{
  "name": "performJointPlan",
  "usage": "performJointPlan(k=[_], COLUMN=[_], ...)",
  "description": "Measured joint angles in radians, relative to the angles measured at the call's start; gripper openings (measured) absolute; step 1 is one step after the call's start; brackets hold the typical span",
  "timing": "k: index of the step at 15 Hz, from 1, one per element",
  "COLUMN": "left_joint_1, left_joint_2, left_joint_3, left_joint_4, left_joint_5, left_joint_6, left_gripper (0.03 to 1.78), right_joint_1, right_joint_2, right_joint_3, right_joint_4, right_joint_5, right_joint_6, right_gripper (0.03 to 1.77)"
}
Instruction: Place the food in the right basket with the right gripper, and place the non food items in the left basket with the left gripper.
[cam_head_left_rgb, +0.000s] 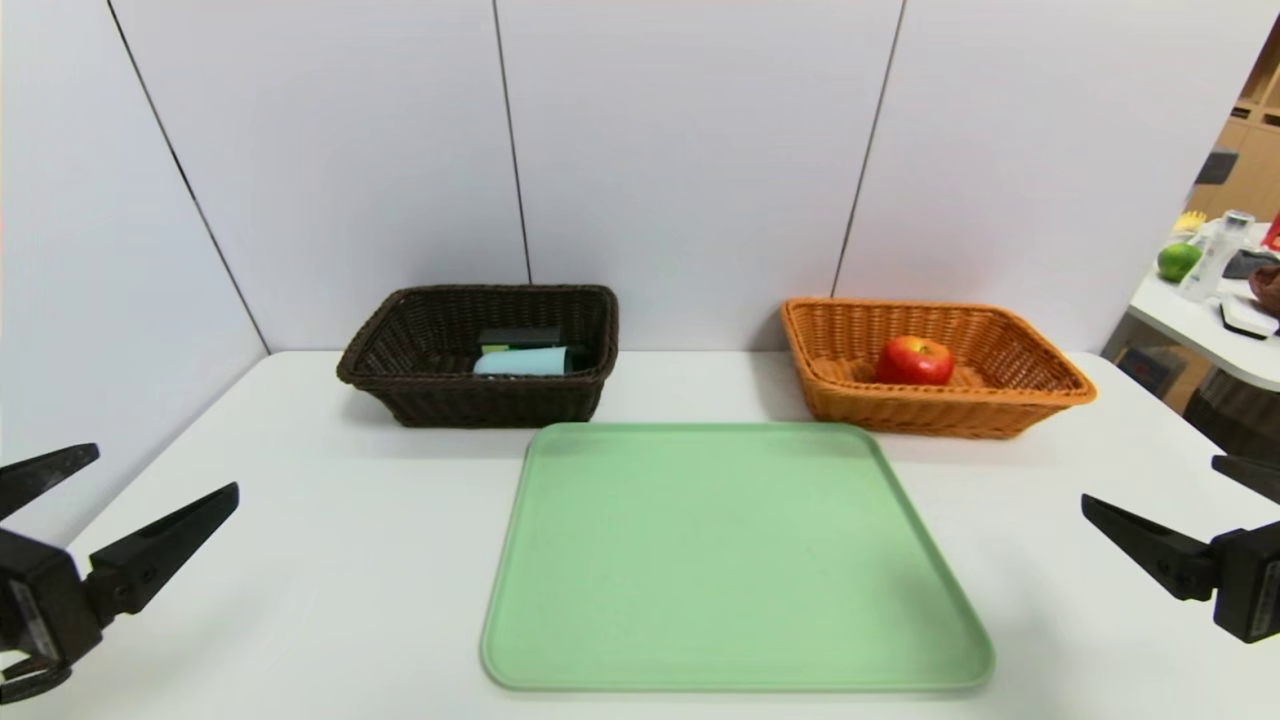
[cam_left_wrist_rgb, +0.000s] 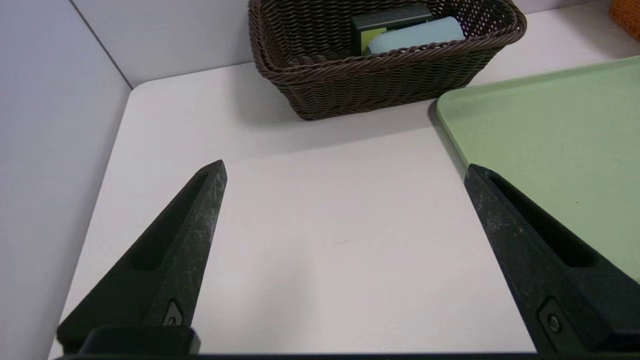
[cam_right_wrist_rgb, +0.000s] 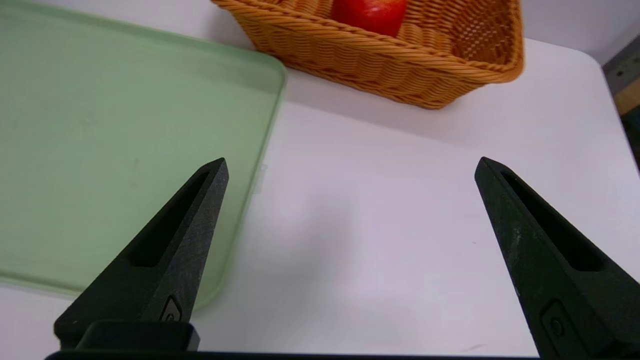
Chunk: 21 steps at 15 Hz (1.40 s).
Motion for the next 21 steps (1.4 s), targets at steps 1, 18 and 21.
performJointPlan(k=[1, 18, 21], left_joint_1=[0.015, 0.210, 0.184], left_joint_2=[-0.038, -0.535, -0.555], left_joint_3=[0.022, 0.151, 0.105], left_joint_4=[0.001, 0.070, 0.207], left_joint_5=[0.000, -0.113, -0.235], left_joint_6=[0.000, -0.017, -0.026], left_gripper=[1.69, 1.69, 1.69], right_joint_1=[-0.029, -0.165, -0.156], right_joint_2=[-0.026, -0.629, -0.651], right_joint_3=[0.006, 0.087, 0.095], right_joint_4=[0.004, 0.233, 0.234], right_joint_5=[-0.001, 0.009, 0.050], right_joint_6=[0.000, -0.018, -0.018], right_gripper=[1.70, 1.70, 1.70])
